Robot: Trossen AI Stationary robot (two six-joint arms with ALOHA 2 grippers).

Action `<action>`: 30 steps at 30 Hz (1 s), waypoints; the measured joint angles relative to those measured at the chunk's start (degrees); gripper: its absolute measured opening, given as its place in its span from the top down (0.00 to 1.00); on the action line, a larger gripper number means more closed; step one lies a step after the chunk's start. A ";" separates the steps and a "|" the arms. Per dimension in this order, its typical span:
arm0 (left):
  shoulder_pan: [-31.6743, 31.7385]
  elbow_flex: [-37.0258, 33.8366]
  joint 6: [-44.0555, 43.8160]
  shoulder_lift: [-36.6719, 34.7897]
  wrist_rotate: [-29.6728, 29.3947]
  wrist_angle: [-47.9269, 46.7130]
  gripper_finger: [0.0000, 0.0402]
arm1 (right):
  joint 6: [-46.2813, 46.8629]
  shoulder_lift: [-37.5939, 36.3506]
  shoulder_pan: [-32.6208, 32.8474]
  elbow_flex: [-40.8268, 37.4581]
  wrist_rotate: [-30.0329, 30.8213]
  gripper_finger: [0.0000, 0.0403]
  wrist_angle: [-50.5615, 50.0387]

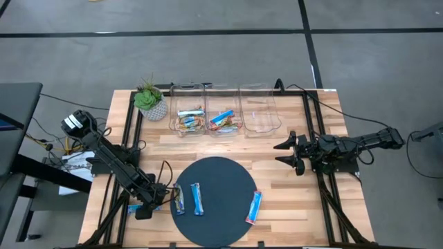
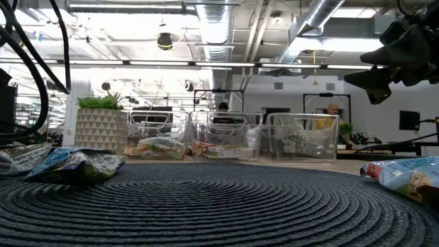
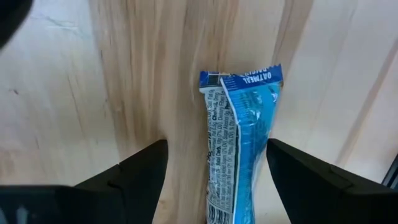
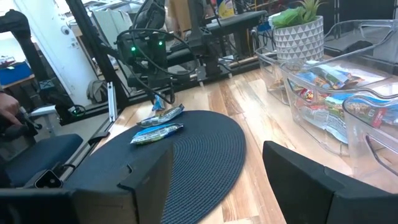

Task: Pick and place Granola Bars by type
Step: Put the blue bar into the right transparent bin

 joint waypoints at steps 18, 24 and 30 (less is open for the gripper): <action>-2.83 -0.04 -2.95 0.10 -4.37 -0.81 0.37 | 0.00 0.02 0.00 -0.02 0.00 0.40 0.00; -3.69 -0.10 -4.10 0.12 -5.76 -1.01 0.41 | 0.00 0.00 0.01 -0.02 0.00 0.40 0.00; -5.88 -0.15 -7.03 0.12 -9.25 -1.08 0.47 | 0.00 0.00 0.02 0.00 0.02 0.40 0.00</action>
